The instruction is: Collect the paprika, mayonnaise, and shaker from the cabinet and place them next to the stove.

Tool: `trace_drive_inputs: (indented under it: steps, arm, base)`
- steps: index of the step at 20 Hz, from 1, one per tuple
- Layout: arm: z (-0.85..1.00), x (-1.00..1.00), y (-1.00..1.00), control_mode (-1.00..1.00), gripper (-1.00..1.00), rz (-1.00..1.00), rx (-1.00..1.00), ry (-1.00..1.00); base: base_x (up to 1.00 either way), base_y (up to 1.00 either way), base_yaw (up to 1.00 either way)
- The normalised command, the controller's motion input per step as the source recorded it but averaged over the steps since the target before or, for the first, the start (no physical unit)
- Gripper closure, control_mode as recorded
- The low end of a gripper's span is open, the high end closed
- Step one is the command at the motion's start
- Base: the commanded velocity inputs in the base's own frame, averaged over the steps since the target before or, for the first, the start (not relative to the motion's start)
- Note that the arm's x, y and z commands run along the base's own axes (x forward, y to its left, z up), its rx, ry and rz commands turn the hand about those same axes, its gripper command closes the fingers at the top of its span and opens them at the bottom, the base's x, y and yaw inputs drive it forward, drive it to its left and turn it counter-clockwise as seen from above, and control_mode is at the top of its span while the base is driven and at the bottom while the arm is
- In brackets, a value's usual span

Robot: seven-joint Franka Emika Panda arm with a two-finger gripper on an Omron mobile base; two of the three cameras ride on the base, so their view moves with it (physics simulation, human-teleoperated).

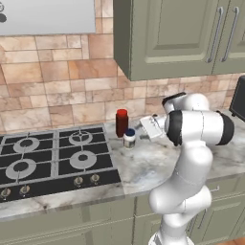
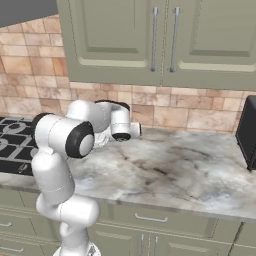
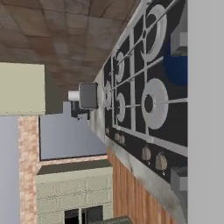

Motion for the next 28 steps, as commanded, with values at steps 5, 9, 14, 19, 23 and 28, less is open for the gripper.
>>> trace_drive_inputs:
  steps: [5,9,14,19,23,28]
  arm:
    - [0.39,-0.17,-0.15,-1.00,-1.00,0.00,0.00,-0.10]
    - [0.35,-0.49,-0.18,-1.00,-1.00,0.00,0.00,-0.11]
    - [0.34,-0.86,-0.04,-1.00,-1.00,-0.06,0.01,-0.03]
    - [0.47,-0.92,0.00,-1.00,-1.00,-0.14,0.02,0.00]
    - [0.57,-0.89,0.00,-1.00,-1.00,-0.18,0.01,0.05]
    - [0.68,-0.79,0.00,-1.00,-1.00,-0.24,0.01,0.12]
  base:
    - [0.00,0.00,0.00]
    - [0.00,0.00,0.00]
    - [0.00,0.00,0.00]
    - [0.00,0.00,0.00]
    - [0.00,0.00,0.00]
    - [0.00,0.00,0.00]
